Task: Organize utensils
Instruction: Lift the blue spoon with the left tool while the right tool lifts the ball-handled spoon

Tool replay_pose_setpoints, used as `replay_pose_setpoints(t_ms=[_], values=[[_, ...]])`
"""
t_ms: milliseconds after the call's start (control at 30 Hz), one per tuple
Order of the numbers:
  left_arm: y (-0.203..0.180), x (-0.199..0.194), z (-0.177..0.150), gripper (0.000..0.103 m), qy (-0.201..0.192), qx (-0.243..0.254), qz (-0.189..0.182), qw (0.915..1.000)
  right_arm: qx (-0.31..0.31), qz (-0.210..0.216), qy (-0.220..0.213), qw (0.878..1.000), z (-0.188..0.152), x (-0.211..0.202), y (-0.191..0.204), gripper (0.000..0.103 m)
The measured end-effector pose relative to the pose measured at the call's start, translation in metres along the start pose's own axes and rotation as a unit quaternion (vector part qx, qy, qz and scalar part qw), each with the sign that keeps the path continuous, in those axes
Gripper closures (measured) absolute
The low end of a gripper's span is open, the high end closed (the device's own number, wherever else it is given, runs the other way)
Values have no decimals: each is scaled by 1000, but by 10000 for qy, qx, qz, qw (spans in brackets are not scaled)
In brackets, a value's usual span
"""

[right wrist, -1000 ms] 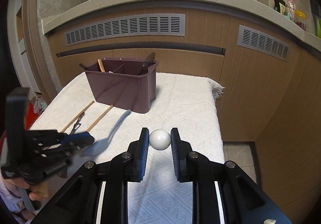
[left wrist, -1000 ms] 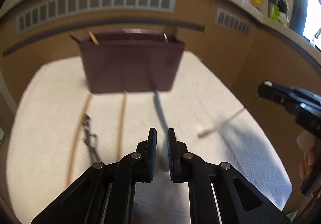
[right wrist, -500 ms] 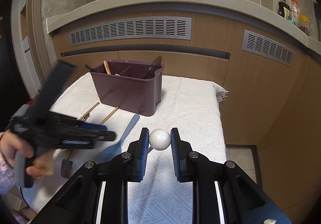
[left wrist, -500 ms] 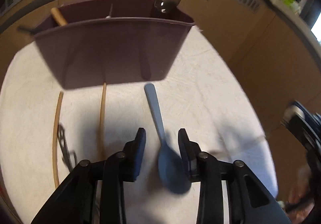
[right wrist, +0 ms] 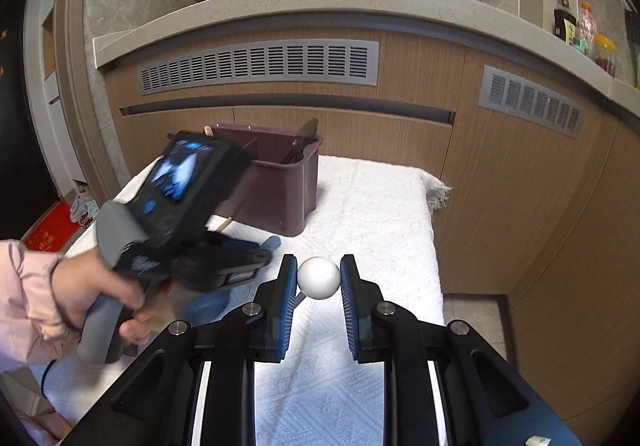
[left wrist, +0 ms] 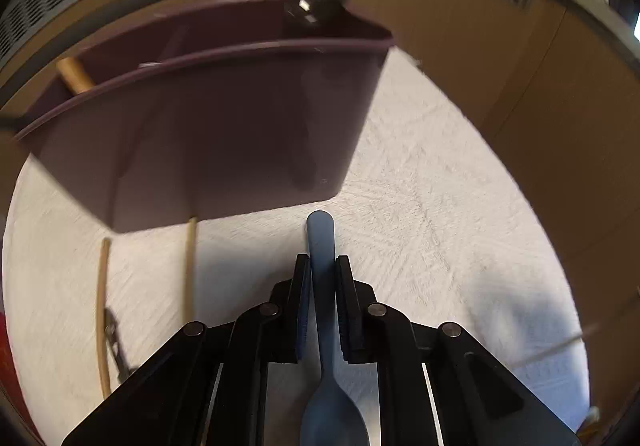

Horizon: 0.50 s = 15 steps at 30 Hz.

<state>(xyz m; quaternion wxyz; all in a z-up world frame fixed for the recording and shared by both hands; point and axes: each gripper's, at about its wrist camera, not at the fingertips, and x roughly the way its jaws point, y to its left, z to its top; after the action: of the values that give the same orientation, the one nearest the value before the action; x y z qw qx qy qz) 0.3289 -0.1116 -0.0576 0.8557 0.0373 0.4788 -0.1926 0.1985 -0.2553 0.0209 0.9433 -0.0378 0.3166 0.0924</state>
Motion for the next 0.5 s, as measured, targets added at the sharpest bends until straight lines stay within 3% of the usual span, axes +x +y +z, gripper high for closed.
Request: replay_pose_setpoints(t_ms=[233, 500], values=[[36, -94, -42, 91, -1144, -486, -151, 9921, -207, 177, -107, 9996, 11, -7, 18, 84], [61, -137, -59, 91, -1554, -717, -240, 9849, -402, 144, -70, 9991, 20, -8, 43, 84]])
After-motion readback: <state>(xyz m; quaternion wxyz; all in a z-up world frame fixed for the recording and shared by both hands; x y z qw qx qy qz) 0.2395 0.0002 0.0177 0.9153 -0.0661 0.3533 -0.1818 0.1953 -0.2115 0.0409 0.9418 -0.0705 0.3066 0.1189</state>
